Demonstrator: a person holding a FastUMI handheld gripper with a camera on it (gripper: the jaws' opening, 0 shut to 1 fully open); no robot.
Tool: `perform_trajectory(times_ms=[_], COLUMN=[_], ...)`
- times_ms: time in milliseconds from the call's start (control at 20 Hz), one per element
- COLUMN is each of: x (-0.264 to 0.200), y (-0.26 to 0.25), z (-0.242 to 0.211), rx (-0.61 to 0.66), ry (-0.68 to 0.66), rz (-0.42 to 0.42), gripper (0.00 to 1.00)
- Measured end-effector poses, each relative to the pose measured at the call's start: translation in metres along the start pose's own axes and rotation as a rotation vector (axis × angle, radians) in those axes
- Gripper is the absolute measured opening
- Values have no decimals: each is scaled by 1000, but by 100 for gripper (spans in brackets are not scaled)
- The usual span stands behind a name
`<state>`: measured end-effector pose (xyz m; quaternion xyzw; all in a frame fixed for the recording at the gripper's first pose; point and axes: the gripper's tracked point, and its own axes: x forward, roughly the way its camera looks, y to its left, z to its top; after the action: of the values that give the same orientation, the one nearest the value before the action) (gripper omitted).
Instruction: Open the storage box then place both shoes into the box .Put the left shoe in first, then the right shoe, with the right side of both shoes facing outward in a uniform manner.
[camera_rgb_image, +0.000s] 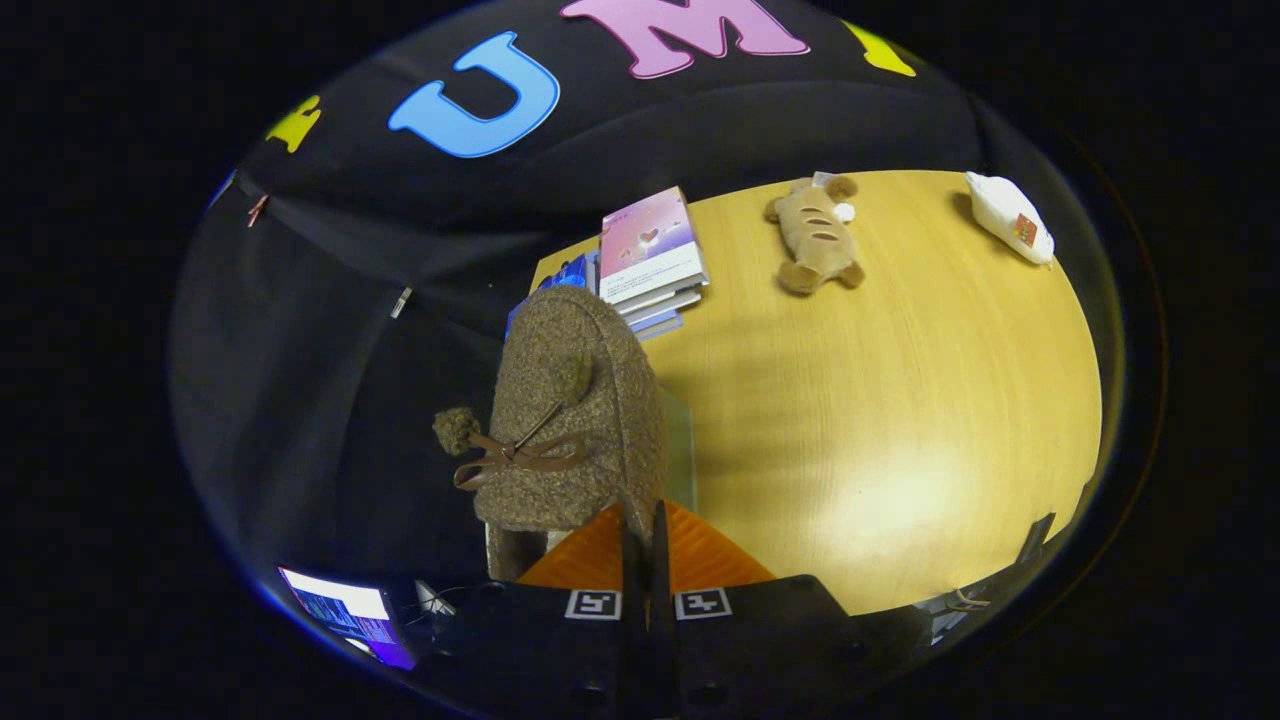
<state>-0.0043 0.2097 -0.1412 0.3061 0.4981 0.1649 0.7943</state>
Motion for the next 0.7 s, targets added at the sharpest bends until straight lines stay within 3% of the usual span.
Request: perform_trajectory(times_ms=[700], x=[75], y=[39], z=[-48], rx=[-10], ry=[114], rz=[-158], gripper=[5])
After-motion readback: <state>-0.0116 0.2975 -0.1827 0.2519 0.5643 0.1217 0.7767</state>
